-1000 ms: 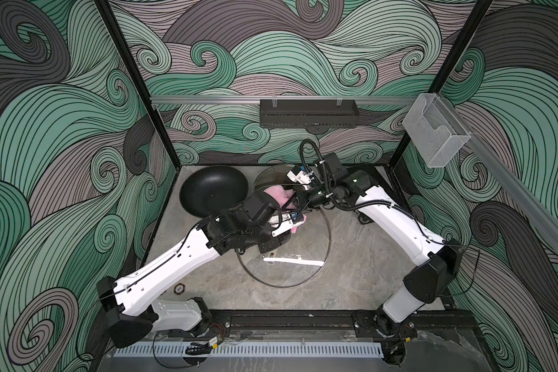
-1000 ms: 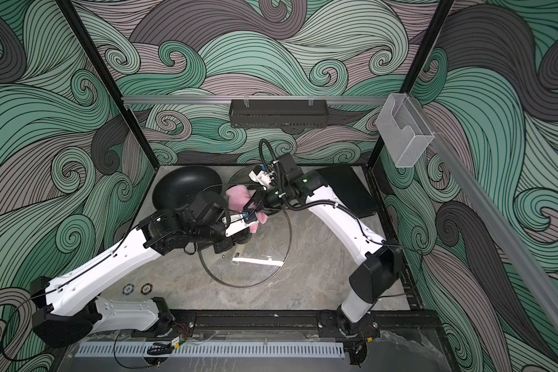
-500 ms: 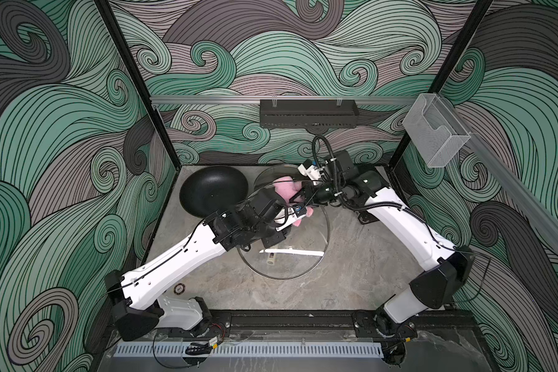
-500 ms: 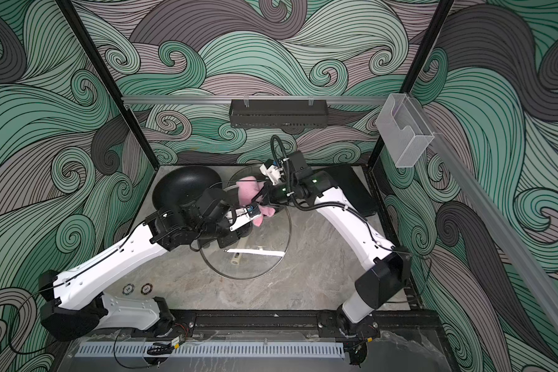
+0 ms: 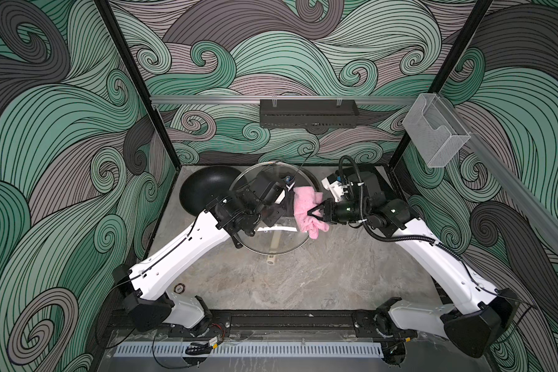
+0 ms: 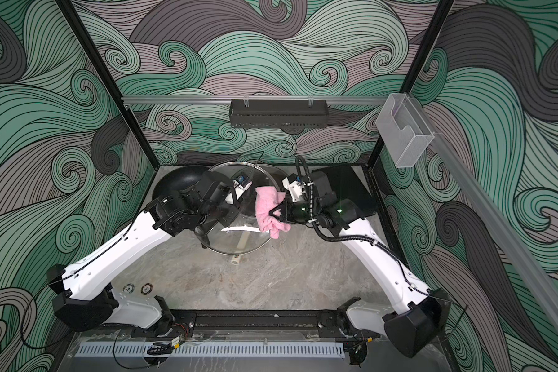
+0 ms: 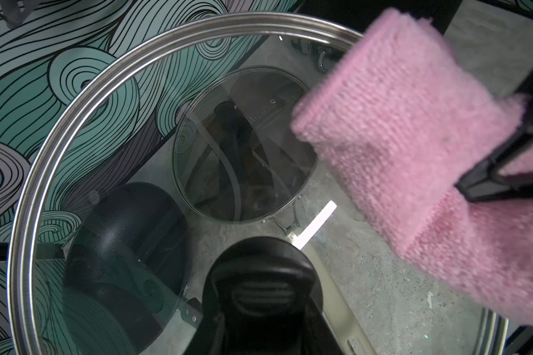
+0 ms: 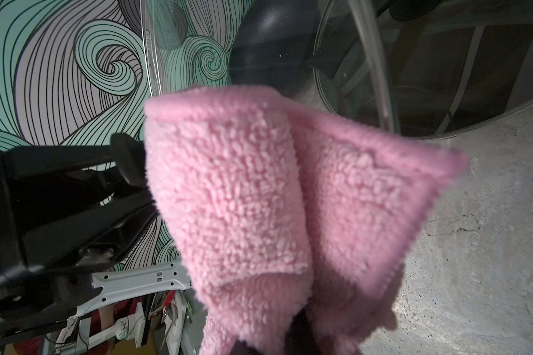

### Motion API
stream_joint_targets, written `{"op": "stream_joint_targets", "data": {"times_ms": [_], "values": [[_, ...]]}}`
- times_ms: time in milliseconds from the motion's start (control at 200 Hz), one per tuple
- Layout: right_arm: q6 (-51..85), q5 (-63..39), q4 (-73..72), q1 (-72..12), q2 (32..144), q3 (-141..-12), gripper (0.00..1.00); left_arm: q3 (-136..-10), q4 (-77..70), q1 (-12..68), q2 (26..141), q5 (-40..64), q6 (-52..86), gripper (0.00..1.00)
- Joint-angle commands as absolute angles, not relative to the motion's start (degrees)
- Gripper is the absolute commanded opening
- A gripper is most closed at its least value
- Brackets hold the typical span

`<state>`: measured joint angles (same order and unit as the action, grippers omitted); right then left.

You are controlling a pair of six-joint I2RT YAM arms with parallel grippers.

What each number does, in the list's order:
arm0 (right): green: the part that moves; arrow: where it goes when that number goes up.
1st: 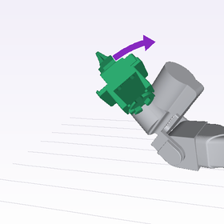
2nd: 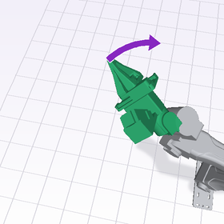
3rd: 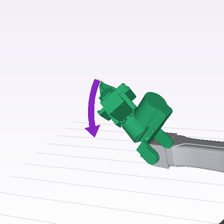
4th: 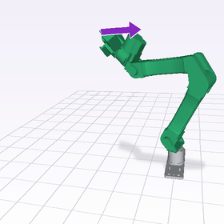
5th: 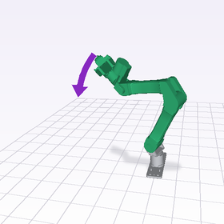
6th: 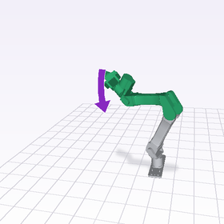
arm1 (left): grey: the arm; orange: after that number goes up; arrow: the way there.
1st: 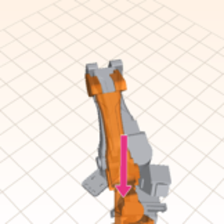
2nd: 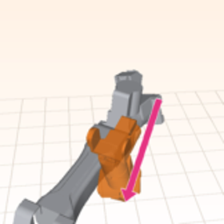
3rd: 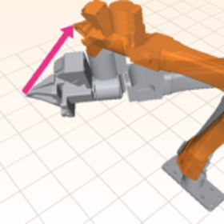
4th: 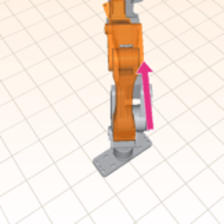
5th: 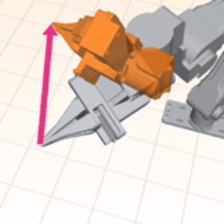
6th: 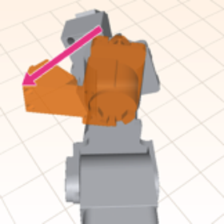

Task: Wipe the pot lid with a cloth
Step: Wipe the pot lid.

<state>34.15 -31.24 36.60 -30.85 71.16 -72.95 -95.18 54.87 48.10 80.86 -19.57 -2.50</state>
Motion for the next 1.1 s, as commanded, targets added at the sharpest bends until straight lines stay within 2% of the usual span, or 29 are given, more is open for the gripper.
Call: {"op": "stream_joint_targets", "data": {"times_ms": [0,305,660,866,1096], "values": [[36.4,-26.8,35.6,-33.6,70.1,-71.4,0.0,-102.5,45.4,46.7,79.5,-21.4,6.5,0.0],[41.1,-20.8,25.5,-45.7,72.8,-69.5,0.0,-104.5,43.6,45.3,83.0,-20.6,17.7,0.0],[45.1,-17.8,13.9,-54.5,80.2,-71.4,0.0,-104.3,39.7,44.7,83.4,-19.6,24.0,0.0],[44.4,-14.7,16.8,-53.1,78.1,-70.8,0.0,-103.8,41.9,44.5,82.3,-19.6,22.7,0.0],[43.4,-19.1,24.0,-42.9,70.9,-68.0,0.0,-100.8,44.8,43.6,78.5,-19.0,20.0,0.0]]}}
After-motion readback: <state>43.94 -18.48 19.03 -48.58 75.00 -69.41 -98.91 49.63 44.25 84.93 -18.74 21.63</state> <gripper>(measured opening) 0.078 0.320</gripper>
